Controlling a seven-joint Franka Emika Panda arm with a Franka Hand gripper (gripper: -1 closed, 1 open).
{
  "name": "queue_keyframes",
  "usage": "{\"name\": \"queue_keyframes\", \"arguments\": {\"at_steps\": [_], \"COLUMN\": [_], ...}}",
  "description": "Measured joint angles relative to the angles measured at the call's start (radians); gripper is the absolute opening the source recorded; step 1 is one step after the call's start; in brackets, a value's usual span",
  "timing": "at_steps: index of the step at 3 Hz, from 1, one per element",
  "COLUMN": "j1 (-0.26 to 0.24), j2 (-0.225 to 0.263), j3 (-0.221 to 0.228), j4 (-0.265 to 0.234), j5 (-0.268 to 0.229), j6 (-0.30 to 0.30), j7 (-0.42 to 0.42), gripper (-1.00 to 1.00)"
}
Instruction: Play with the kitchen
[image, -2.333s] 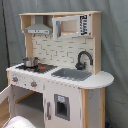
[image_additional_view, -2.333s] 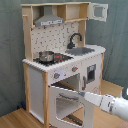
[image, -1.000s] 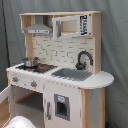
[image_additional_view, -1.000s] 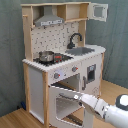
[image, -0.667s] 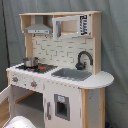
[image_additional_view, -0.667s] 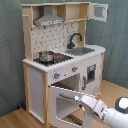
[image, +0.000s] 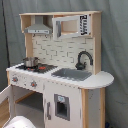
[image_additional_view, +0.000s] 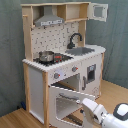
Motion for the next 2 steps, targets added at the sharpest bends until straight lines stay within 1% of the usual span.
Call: {"name": "queue_keyframes", "arguments": {"at_steps": [2], "j1": [-0.01], "j2": [0.006], "j3": [0.058], "j4": [0.007], "j5": [0.003], "j6": [-0.095], "j7": [0.197], "gripper": [1.0]}}
